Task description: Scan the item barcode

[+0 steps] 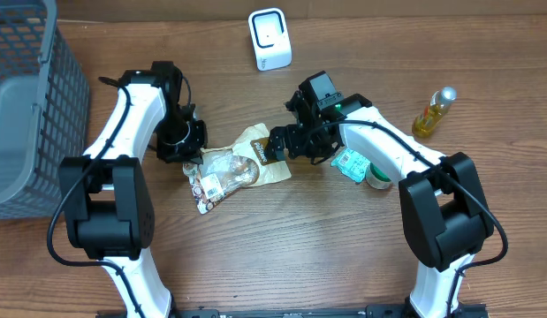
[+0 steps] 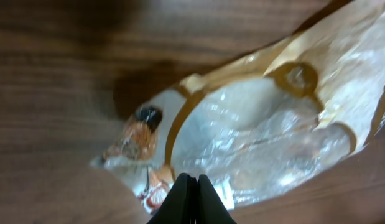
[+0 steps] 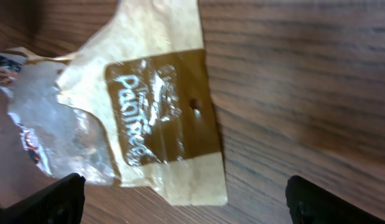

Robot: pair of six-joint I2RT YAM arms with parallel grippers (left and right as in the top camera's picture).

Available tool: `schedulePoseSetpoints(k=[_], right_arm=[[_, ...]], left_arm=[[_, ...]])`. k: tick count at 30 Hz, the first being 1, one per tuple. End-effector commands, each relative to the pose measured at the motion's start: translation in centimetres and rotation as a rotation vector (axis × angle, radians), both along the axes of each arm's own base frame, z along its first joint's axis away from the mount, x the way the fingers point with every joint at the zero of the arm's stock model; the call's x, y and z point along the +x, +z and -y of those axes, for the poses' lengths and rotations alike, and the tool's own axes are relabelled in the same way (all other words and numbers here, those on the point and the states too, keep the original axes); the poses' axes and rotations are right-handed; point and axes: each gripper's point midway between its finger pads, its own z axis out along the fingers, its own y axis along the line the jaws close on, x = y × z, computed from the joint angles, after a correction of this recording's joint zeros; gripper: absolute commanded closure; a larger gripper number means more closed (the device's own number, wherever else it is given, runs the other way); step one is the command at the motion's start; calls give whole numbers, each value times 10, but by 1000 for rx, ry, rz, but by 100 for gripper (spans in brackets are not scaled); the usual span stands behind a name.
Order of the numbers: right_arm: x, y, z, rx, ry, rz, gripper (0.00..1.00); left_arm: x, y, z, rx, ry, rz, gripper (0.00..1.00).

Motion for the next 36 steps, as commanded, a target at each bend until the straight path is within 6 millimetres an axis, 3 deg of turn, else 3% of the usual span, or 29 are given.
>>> schedulePoseSetpoints(k=[1, 10, 14, 19, 23, 29, 36], right_arm=[[8, 8, -7, 38, 23, 28, 0], [12, 4, 7, -4, -7, 24, 0], [11, 2, 17, -16, -29, -1, 0], [16, 0, 37, -26, -76, -27, 0], [18, -1, 49, -32, -102, -43, 0], [18, -3, 50, -31, -104, -42, 0], [19, -4, 50, -30, -104, -37, 0]], left_arm=[[8, -1, 10, 6, -55, 51, 95], [18, -18, 56, 125, -151, 157, 96], [24, -19, 55, 248, -142, 201, 96], [28, -19, 73, 229, -171, 241, 96], [39, -17, 68, 228, -149, 277, 96], [52, -14, 39, 246, -75, 285, 96], [41, -16, 25, 165, -60, 210, 96]])
